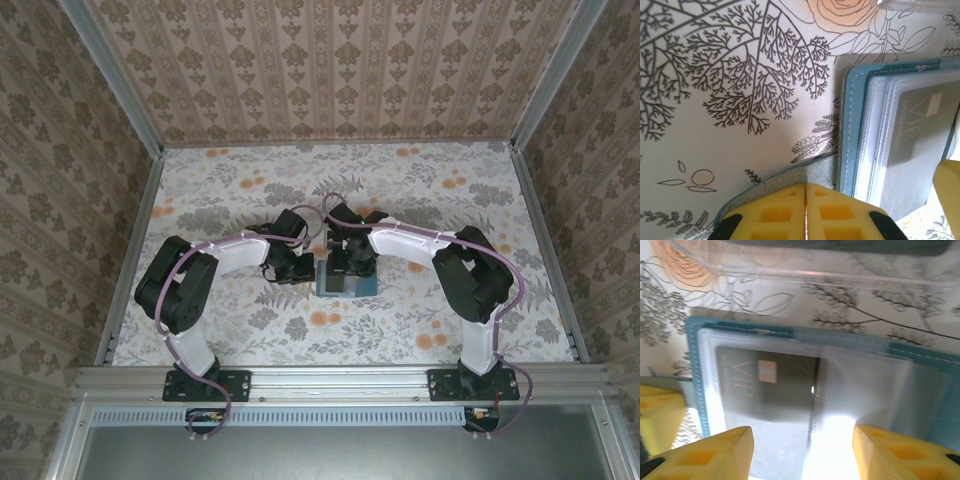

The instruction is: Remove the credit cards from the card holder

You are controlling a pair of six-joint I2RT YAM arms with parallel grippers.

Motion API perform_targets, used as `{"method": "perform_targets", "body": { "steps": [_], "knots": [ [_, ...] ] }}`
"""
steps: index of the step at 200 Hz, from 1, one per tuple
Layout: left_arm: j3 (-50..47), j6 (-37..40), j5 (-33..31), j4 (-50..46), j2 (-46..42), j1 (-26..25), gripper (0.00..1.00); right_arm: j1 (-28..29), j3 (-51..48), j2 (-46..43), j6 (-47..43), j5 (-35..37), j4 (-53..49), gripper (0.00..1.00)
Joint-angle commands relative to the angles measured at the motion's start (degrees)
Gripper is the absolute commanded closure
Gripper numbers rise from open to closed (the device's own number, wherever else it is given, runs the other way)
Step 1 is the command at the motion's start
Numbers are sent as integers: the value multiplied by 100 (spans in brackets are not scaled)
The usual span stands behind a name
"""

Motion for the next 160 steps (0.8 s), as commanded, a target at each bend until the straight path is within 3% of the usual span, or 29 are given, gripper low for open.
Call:
{"method": "perform_targets", "body": {
  "steps": [1,54,104,160],
  "knots": [
    [-129,50,-22,-146,21,13,90,53,149,-286,-160,687,-733,42],
    [-27,55,-41,-228,31,8,90,51,49,-550,-228,885,-894,45],
    [183,57,-67,-393,-27,-35,90,33,-69,-626,-276,767,-747,71],
    [611,8,-103,-620,-88,-204,90,-12,-169,-574,-418,1134,-863,76]
  ]
}}
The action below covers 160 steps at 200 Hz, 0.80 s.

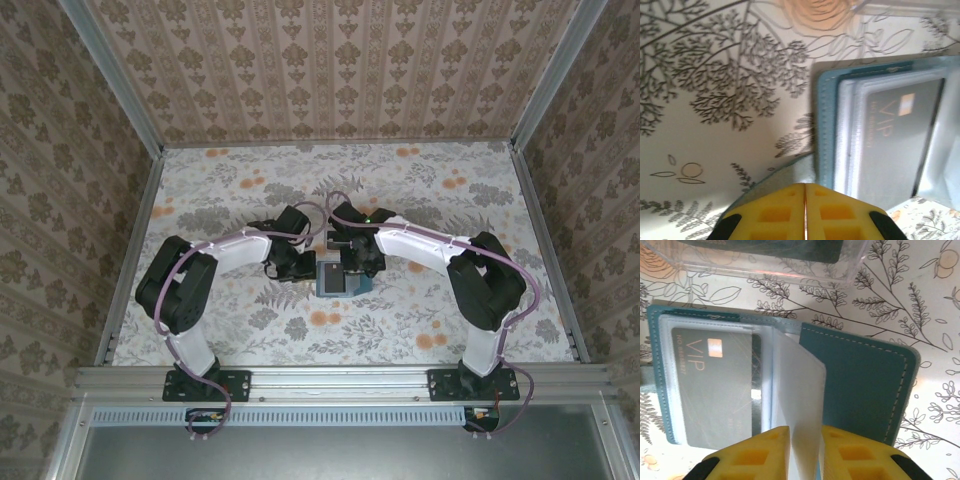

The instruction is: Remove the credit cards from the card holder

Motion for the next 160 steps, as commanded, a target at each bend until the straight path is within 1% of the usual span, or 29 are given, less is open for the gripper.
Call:
{"method": "perform_targets", "body": {
  "steps": [1,11,17,23,49,56,78,120,160],
  "knots": [
    [277,6,-55,-259,-90,-96,90,-33,-128,-123,-120,368,-245,76],
    [330,-17,-46,-248,-70,-132,90,-46,-146,-95,-154,463,-276,72],
    [369,-31,-45,-250,-59,-153,90,-55,-144,-85,-165,524,-311,66],
    [397,-47,-45,-236,-30,-171,90,-63,-155,-64,-189,592,-342,62],
    [539,-134,-32,-179,123,-271,89,-97,-226,-9,-232,716,-355,54],
    [566,-153,-28,-158,161,-285,89,-109,-248,7,-246,727,-345,53],
    [654,-195,-36,-121,288,-354,89,-143,-344,53,-280,730,-267,53],
    [659,-241,-67,-46,412,-374,89,-189,-491,140,-309,666,-115,59],
    [717,-192,-103,-103,418,-374,89,-187,-466,-55,-315,673,-179,60]
  ]
}}
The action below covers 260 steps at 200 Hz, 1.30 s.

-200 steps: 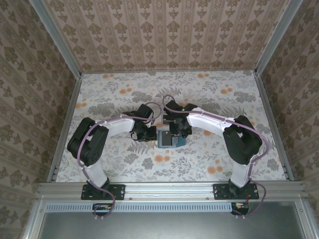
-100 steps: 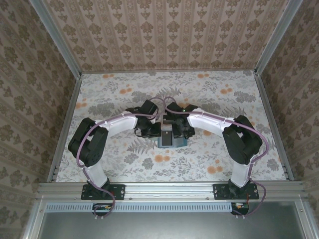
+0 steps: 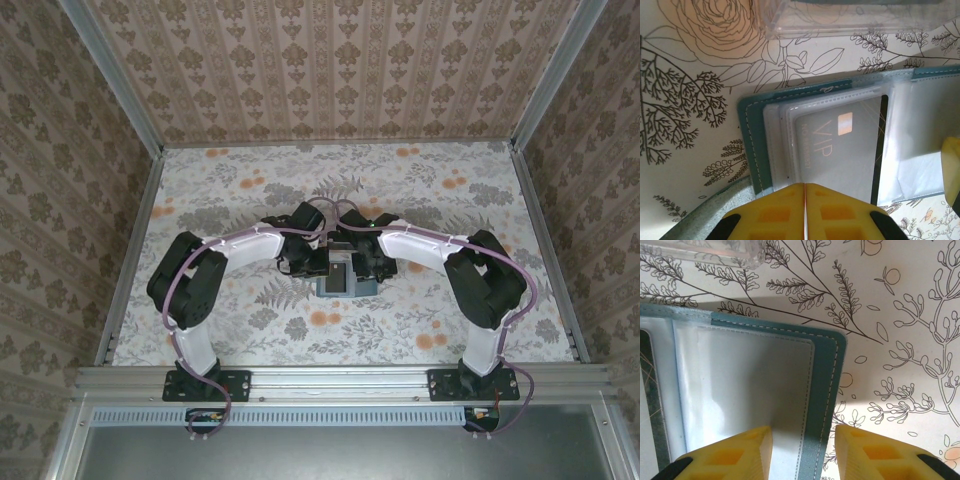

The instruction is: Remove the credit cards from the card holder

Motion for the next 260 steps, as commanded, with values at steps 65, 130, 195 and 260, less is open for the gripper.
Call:
{"method": "perform_targets", "body": {
  "steps": [65,130,195,260],
  "knots": [
    [199,-30,25,1,83,15,90,-47,116,-582,2,-210,-132,60],
    [125,-62,164,146,37,81,93,-67,364,-884,114,-719,-4,65],
    [-88,-328,676,735,89,162,97,-605,-521,-671,968,-2783,1942,79],
    [-328,-345,706,748,159,231,98,-746,-755,-142,1233,-3382,2695,81]
  ]
}}
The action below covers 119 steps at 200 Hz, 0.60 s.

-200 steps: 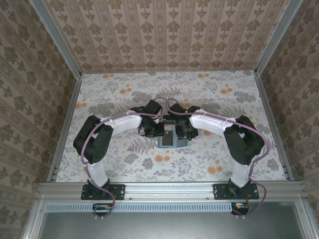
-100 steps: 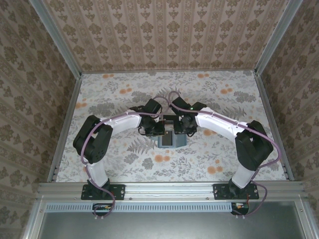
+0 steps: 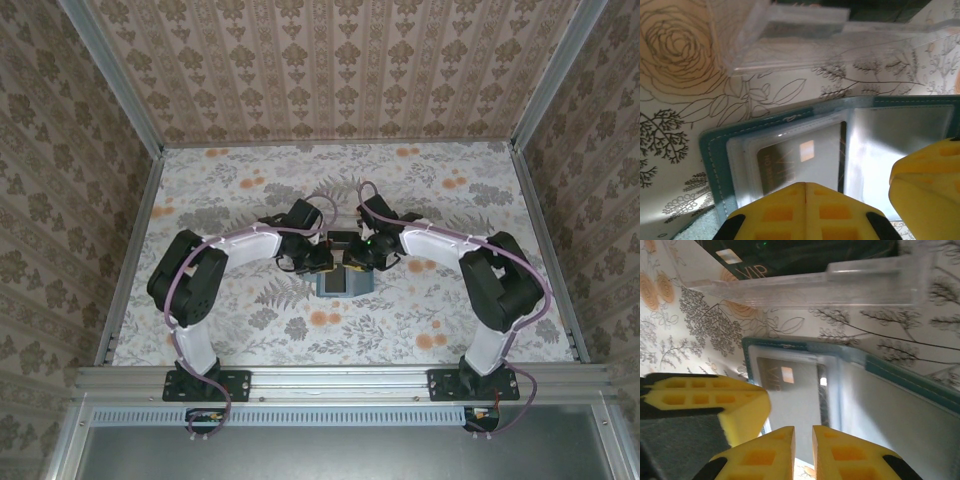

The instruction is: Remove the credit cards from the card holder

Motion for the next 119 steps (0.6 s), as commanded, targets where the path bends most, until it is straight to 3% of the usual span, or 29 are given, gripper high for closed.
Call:
{"method": "perform_targets", "body": {
  "steps": [1,119],
  "knots": [
    [-164,-63,92,-7,85,62,98,-9,-58,219,183,-372,372,81],
    [-166,13,70,-85,176,91,98,-9,-12,662,-33,-148,136,74]
  ]
}}
